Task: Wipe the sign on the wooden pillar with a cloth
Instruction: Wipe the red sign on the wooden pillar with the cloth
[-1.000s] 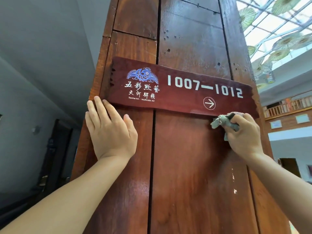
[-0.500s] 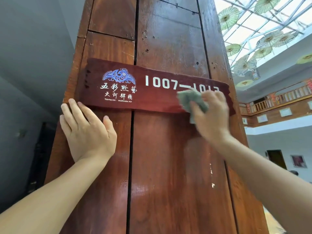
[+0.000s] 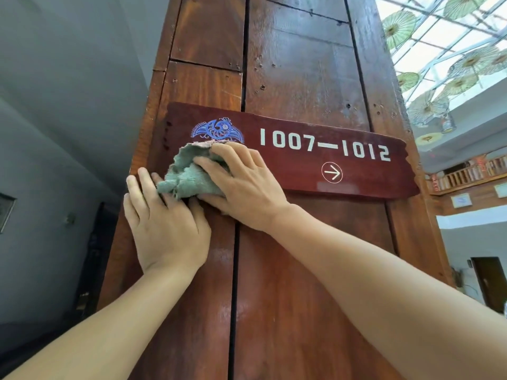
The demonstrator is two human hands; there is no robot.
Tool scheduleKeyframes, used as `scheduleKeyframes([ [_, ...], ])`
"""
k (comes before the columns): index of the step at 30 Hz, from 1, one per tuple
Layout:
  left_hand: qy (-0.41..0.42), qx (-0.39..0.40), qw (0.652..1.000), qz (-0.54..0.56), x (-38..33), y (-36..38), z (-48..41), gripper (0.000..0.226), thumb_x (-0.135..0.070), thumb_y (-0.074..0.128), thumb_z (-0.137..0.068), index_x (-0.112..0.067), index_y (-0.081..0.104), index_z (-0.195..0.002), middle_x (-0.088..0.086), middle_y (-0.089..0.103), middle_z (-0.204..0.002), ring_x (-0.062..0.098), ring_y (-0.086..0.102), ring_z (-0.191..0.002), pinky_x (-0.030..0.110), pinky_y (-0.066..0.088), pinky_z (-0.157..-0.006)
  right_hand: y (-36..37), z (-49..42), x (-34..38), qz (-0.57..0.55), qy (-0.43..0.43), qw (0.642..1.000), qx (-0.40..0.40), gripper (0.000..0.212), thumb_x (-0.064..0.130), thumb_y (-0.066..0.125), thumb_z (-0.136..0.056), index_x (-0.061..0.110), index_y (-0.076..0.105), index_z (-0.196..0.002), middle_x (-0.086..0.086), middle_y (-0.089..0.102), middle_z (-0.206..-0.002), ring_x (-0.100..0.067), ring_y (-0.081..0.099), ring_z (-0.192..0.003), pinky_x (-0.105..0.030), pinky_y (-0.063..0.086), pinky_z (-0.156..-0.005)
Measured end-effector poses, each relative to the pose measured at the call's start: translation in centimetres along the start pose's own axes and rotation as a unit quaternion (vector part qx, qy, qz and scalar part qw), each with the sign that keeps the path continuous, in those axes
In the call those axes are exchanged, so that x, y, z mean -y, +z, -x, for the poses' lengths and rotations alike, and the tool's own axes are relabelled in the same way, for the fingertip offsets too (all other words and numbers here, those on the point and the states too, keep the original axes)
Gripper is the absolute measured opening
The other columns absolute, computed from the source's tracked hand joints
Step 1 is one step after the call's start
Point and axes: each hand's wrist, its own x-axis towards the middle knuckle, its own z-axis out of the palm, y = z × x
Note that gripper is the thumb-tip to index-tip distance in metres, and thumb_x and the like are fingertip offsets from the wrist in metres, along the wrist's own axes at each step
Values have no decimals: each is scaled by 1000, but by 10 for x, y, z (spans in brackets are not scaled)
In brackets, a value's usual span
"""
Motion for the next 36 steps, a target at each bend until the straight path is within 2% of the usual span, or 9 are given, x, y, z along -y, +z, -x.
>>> scheduleKeyframes([
  [2, -3, 6, 1000, -9, 0, 0, 0, 71, -32, 43, -98, 13, 26, -150, 31, 21, -163, 44, 13, -154, 55, 13, -124, -5, 4, -9, 14, 20, 999, 40, 79, 69, 46, -89, 17, 48, -148, -10, 44, -151, -31, 36, -142, -43, 26, -116],
  [5, -5, 11, 1000, -19, -3, -1, -1, 72, -34, 41, -98, 12, 24, -151, 30, 21, -164, 43, 12, -154, 55, 14, -124, -15, 6, -7, 27, 38, 997, 57, 82, 72, 32, -91, 16, 43, -150, -10, 32, -159, -32, 26, -146, -48, 20, -117],
  [9, 0, 6, 1000, -27, -3, -2, 1, 71, -32, 41, -98, 12, 26, -151, 31, 24, -162, 44, 16, -153, 57, 18, -124, -25, -9, -6, 67, 15, 993, 91, 81, 62, 59, -86, 18, 38, -150, -9, 21, -162, -35, 20, -145, -49, 18, -116],
  [14, 4, 8, 1000, -30, -2, -1, 1, 72, -32, 41, -97, 14, 26, -150, 32, 25, -161, 45, 18, -153, 57, 18, -123, -32, -29, -3, 78, -19, 990, 119, 87, 56, 69, -84, 11, 37, -152, -6, 36, -146, -31, 34, -128, -42, 38, -102],
  [17, 9, 9, 1000, -27, 0, 0, 1, 73, -32, 42, -95, 13, 26, -150, 31, 24, -162, 45, 17, -153, 56, 17, -124, -34, -24, -7, 56, -26, 989, 133, 80, 48, 69, -88, 14, 36, -153, -6, 38, -144, -30, 37, -122, -40, 44, -94],
  [20, 5, 12, 1000, -26, -1, -2, 0, 74, -34, 40, -95, 12, 25, -151, 31, 25, -162, 45, 18, -153, 56, 18, -123, -36, 1, -26, 20, 1, 990, 139, 72, 36, 70, -91, 18, 38, -154, -6, 38, -146, -30, 39, -119, -40, 45, -96],
  [24, -8, 20, 999, -39, -7, -4, 1, 73, -36, 36, -98, 11, 22, -152, 30, 22, -163, 44, 16, -154, 55, 17, -124, -43, 38, -67, -55, 69, 986, 143, 72, 28, 77, -87, 20, 46, -150, -5, 39, -144, -29, 36, -121, -43, 40, -109],
  [28, -18, 21, 998, -56, -12, -3, 2, 73, -34, 37, -98, 12, 19, -152, 30, 20, -164, 44, 16, -153, 55, 17, -124, -52, 81, -115, -64, 101, 984, 132, 69, 24, 79, -85, 21, 51, -147, -4, 41, -143, -28, 36, -118, -45, 40, -110],
  [36, -86, -16, 994, -58, -46, 7, 20, 77, -38, 37, -94, 17, 26, -146, 41, 25, -156, 59, 21, -143, 66, 20, -117, -67, 158, -209, -63, 142, 979, 131, 68, 31, 73, -90, 21, 44, -151, 0, 35, -144, -27, 32, -122, -42, 34, -114],
])
